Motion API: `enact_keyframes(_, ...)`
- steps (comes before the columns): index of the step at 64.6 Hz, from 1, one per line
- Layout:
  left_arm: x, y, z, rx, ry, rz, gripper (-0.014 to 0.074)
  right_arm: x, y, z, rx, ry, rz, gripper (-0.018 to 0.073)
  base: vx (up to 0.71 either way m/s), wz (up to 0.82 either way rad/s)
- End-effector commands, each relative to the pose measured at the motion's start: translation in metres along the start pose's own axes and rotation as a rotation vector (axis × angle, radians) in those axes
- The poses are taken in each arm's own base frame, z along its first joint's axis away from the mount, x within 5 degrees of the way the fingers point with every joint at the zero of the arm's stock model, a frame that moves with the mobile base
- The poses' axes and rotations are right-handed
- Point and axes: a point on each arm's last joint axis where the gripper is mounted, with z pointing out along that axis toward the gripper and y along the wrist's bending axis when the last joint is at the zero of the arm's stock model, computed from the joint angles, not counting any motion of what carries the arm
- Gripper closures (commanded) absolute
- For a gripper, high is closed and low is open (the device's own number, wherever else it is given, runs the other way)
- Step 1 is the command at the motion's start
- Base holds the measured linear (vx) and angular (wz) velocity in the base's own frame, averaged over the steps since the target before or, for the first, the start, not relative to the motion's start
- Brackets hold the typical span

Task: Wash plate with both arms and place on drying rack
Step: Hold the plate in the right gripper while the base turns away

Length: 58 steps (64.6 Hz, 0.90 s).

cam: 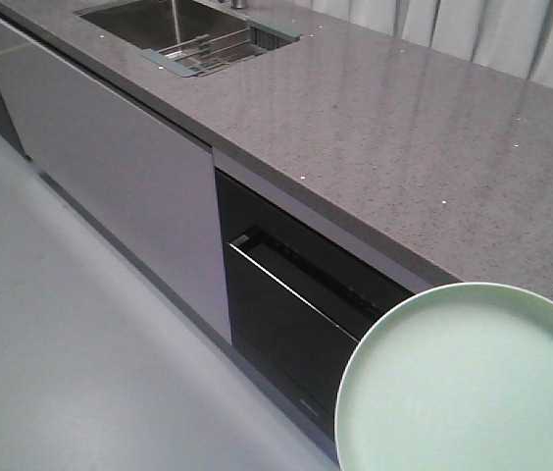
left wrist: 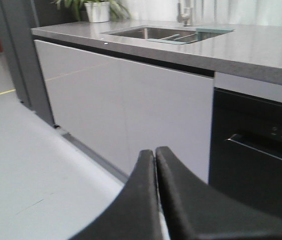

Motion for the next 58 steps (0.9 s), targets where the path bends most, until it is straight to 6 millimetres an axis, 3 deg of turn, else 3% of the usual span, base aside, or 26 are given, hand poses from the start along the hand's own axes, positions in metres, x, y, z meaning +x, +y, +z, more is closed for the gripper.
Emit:
enact_keyframes(1, -0.0174, -0.0020, -0.0041, 0.017, -0.122, -0.009, 0.0603, -0.0132, 0.0012, -0.0034, -0.002, -0.093, 0.009, 0.0561, -0.08, 0.37)
enact_keyframes(58, -0.0174, -0.0020, -0.0041, 0.017, -0.122, -0.009, 0.0603, -0.0132, 0.0012, -0.0034, -0.002, -0.093, 0.009, 0.0561, -0.08, 0.38)
